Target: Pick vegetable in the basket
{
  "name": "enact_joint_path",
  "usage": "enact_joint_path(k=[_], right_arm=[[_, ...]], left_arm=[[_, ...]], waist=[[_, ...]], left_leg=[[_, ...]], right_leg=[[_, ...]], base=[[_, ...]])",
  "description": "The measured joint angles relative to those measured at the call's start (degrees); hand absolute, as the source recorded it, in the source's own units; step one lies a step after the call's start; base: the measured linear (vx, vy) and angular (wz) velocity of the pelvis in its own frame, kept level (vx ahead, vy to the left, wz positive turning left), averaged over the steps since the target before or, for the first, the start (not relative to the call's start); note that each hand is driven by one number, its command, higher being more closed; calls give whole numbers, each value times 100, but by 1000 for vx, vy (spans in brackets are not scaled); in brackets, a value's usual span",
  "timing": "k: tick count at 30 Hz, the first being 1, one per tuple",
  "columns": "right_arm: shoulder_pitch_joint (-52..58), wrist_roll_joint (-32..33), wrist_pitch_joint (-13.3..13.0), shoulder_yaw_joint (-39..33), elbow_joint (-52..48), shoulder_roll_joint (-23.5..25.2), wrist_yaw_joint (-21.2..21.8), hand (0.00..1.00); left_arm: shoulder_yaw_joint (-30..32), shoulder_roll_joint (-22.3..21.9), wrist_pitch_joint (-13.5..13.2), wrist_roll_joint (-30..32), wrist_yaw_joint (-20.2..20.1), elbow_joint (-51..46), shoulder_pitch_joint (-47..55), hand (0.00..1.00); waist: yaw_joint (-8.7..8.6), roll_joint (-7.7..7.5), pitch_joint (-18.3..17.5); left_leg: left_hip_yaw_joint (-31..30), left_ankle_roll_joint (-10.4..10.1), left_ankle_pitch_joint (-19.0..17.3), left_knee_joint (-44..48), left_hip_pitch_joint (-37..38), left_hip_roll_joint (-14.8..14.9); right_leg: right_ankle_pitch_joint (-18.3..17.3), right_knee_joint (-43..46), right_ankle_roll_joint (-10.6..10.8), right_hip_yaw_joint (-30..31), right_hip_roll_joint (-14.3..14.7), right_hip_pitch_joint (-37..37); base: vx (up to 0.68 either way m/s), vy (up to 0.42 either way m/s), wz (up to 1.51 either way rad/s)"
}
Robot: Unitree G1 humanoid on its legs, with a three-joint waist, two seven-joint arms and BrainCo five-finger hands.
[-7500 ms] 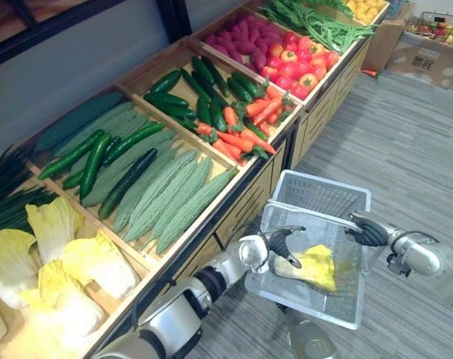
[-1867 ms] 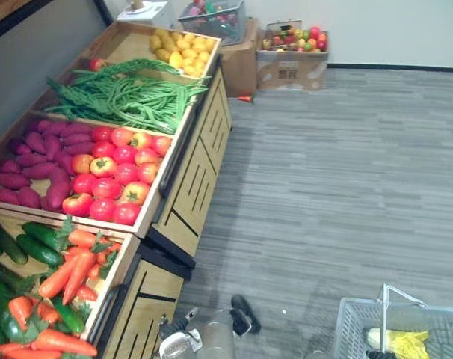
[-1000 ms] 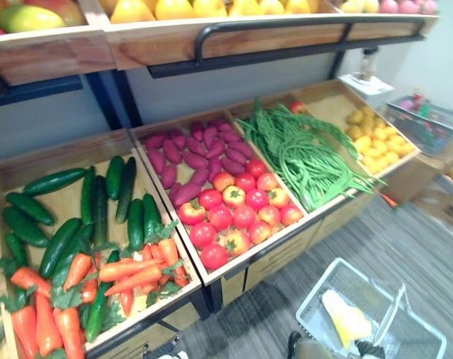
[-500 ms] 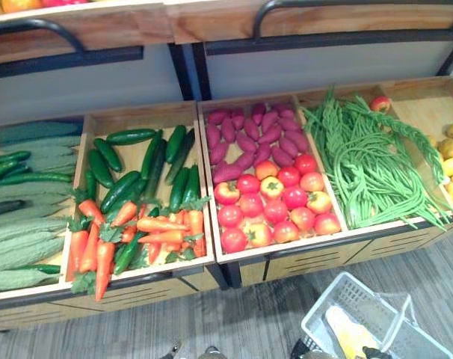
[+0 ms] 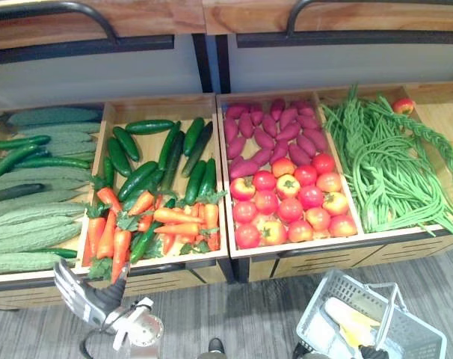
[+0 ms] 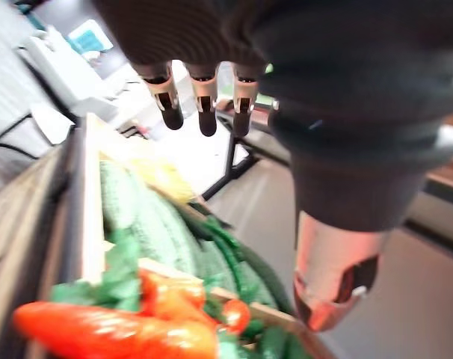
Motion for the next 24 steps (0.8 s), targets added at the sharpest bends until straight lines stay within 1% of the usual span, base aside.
enact_joint_path(k=[2, 3, 4, 5, 7, 8, 9, 11, 12, 13, 14, 16, 17, 18, 20, 22, 24], right_arm=[[-34, -4, 0, 112, 26, -48, 3, 100], [-71, -6, 0, 112, 34, -61, 4, 100], [-76, -9, 0, 114, 39, -73, 9, 100], [-92, -18, 1, 128, 42, -111, 47, 100], [-113, -41, 1, 150, 50, -158, 100, 100], [-127, -67, 2, 157, 51, -176, 120, 100], [-130, -104, 3, 157, 52, -188, 147, 100], [-139, -166, 3, 156, 75, -245, 249, 100], [-144, -175, 3, 154, 90, -256, 266, 100], [-159, -221, 3, 148, 94, -265, 301, 100], [-179, -284, 3, 145, 94, -267, 365, 100], [-215, -290, 4, 134, 94, -274, 443, 100], [-235, -314, 5, 133, 94, -286, 481, 100], [-247, -342, 6, 133, 93, -294, 487, 100], [-260, -347, 17, 131, 80, -373, 517, 100], [-246, -347, 30, 101, 70, -420, 567, 100], [-246, -348, 67, 100, 15, -489, 587, 100]], left_arm=[[-119, 191, -21, 129, -40, -280, 2, 0], [-239, 399, -30, 162, -139, -484, 14, 0], [-275, 490, -36, 190, -211, -538, 38, 0], [-362, 779, -101, 319, -531, -655, 88, 0], [-448, 1108, -189, 363, -887, -664, 125, 0], [-459, 1355, -208, 363, -1237, -658, 166, 0], [-459, 1490, -230, 361, -1483, -645, 185, 0], [-564, 2000, -255, 365, -2177, -513, 220, 0], [-603, 2079, -255, 366, -2309, -485, 221, 0], [-635, 2143, -272, 365, -2543, -433, 220, 0], [-648, 2165, -275, 364, -2928, -344, 207, 0], [-736, 2251, -274, 361, -3241, -238, 183, 0], [-872, 2403, -266, 361, -3509, -133, 166, 0], [-899, 2449, -262, 362, -3665, -95, 169, 0], [-1108, 2608, -252, 360, -4131, 265, 14, 0], [-1183, 2626, -240, 359, -4387, 510, -149, 0], [-1308, 2629, -236, 359, -4578, 537, -212, 0]], waist=[[0, 1, 0], [-9, 2, 6], [-9, 2, 8], [-10, 2, 8], [-13, 2, 9], [-16, 0, 10], [-16, -1, 10], [-16, -1, 11], [-15, -1, 11], [-16, -2, 11], [-17, -2, 11], [-23, 5, 15], [-15, 5, 16], [-8, 5, 16], [-22, 45, 40], [-24, 57, 49], [-13, 74, 59]], left_leg=[[-9, -1, 11, -33, -48, -7], [-57, 1, 18, -40, -103, -16], [-62, 1, 18, -46, -103, -18], [-73, 1, 18, -56, -99, -22], [-81, 2, 17, -61, -98, -30], [-82, 2, 15, -61, -96, -34], [-82, 2, 15, -61, -94, -36], [-79, 4, 12, -61, -88, -39], [-78, 4, 11, -60, -84, -39], [-74, 8, 6, -60, -82, -39], [-56, 7, 3, -60, -72, -39], [-25, 6, 2, -57, -62, -37], [19, 7, 1, -57, -63, -36], [52, 7, 0, -57, -63, -35], [101, 11, -4, -54, -53, -36], [143, 8, -6, -49, -43, -34], [232, 6, -7, -38, -67, -29]], right_leg=[[-1, 0, -1, 3, 3, -60], [0, -10, -2, -7, 3, -89], [0, -14, -2, -6, 4, -89], [-1, -20, -3, 9, 7, -86], [-1, -32, -4, 49, 6, -87], [0, -43, -4, 75, 6, -87], [0, -50, -5, 82, 6, -87], [1, -68, -6, 103, 6, -81], [2, -68, -7, 118, 6, -80], [2, -68, -7, 154, 6, -82], [3, -73, -8, 205, 6, -85], [17, -79, -28, 240, 10, -95], [21, -79, -32, 282, 11, -122], [28, -79, -41, 325, 13, -145], [64, -82, -83, 407, 15, -172], [75, -82, -81, 464, 17, -189], [109, -81, -82, 568, 25, -276]], base=[[10, -6, 4], [24, -8, 10], [38, -8, 10], [43, -2, 2], [40, 0, 0], [0, 0, 0], [27, -8, -4], [0, 0, 0], [0, 0, 0], [-12, -9, -4], [-12, -7, -5], [-27, -10, -9], [-40, -13, -14], [-64, -17, -20], [-75, -17, -14], [-54, -12, -11], [-73, -21, -19]])
